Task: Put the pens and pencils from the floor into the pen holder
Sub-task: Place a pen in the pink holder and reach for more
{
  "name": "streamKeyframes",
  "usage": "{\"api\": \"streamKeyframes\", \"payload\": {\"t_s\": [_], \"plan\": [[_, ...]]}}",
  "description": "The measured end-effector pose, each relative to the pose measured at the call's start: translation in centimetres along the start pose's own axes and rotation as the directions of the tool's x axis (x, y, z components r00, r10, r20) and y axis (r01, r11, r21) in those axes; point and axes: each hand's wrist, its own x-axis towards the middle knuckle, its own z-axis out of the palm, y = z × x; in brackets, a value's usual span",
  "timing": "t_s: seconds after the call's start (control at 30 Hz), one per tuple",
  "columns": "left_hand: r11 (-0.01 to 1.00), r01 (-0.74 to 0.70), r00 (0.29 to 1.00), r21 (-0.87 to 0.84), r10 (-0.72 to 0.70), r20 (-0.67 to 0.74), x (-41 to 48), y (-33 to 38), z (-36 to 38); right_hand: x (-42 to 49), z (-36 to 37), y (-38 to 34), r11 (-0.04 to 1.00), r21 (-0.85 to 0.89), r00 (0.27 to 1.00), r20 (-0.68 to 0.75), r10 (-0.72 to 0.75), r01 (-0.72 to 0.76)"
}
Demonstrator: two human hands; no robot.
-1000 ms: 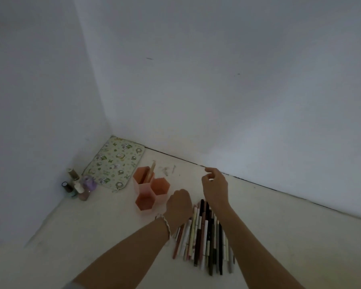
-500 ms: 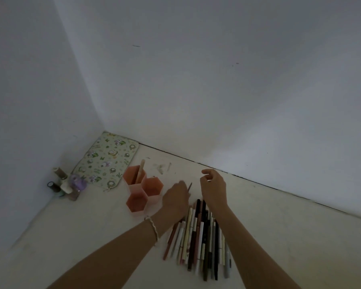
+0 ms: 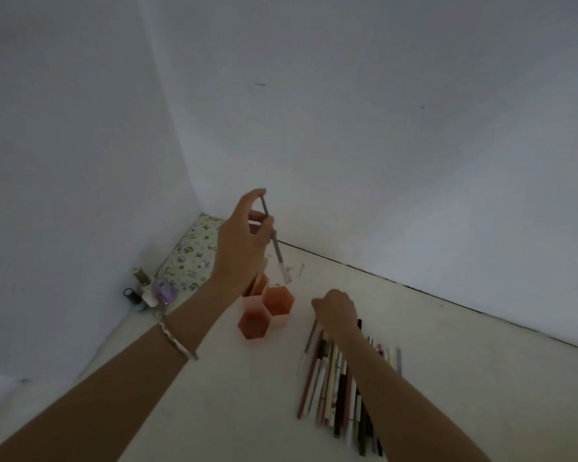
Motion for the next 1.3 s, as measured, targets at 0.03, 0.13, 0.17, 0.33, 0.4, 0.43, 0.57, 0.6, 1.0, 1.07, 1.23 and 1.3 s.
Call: {"api": "streamKeyframes", "payload": {"t_s": [0.03,0.13,0.17,0.33,0.4,0.43,0.57,0.6,1.0,1.07,1.23,1.3], "plan": [[1.0,-0.009,0.997,-0.008,0.008,-0.078,0.4,-0.3,-1.2,0.4,-1.0,-0.4,0.998,0.06,0.999,-0.044,-0.018,0.021],[1.0,-0.001,0.982,0.015,0.004,-0.187,0.3,-1.4,-3.0,1.2,-4.3,-1.3,0.935,0.354,0.968,-0.243,0.054,0.037],[0.998,0.009,0.986,0.056,0.001,-0.169,-0.1,-1.9,-3.0,1.4,-5.3,-1.6,0.899,0.432,0.95,-0.304,0.072,0.07],[0.926,-0.039,0.999,0.375,0.041,0.004,-2.7,-5.3,-2.4,-0.3,-7.9,-4.0,0.757,0.59,0.863,-0.501,0.07,0.281],[0.883,-0.071,0.998,0.464,0.063,0.031,-3.1,-6.5,-2.8,-1.4,-8.1,-5.4,0.639,0.669,0.85,-0.525,0.045,0.379],[0.879,-0.065,0.998,0.472,0.066,0.015,-3.1,-6.7,-3.2,-2.1,-8.1,-6.2,0.587,0.68,0.835,-0.551,0.012,0.44],[0.911,-0.035,0.994,0.41,0.074,-0.079,-2.5,-5.9,-5.0,-3.8,-6.2,-8.4,0.526,0.604,0.753,-0.649,-0.112,0.599],[0.926,-0.012,0.995,0.378,0.05,-0.091,-2.4,-5.4,-5.3,-3.9,-5.5,-8.7,0.552,0.576,0.749,-0.647,-0.142,0.602],[0.943,-0.068,0.958,0.327,-0.03,0.287,-7.6,-0.7,2.6,-3.8,-4.9,-2.9,0.791,0.381,0.755,-0.638,-0.149,0.478],[0.917,-0.017,0.876,0.399,-0.179,0.448,-9.3,-1.8,5.9,-3.8,-5.8,-0.9,0.812,0.402,0.786,-0.608,-0.109,0.424],[0.733,0.008,0.703,0.68,-0.488,0.518,-13.4,-6.2,10.4,-4.1,-6.1,3.7,0.854,0.395,0.845,-0.526,-0.093,0.34],[0.714,0.068,0.714,0.697,-0.523,0.466,-14.3,-6.8,11.0,-4.0,-5.8,5.0,0.868,0.397,0.869,-0.488,-0.076,0.299]]}}
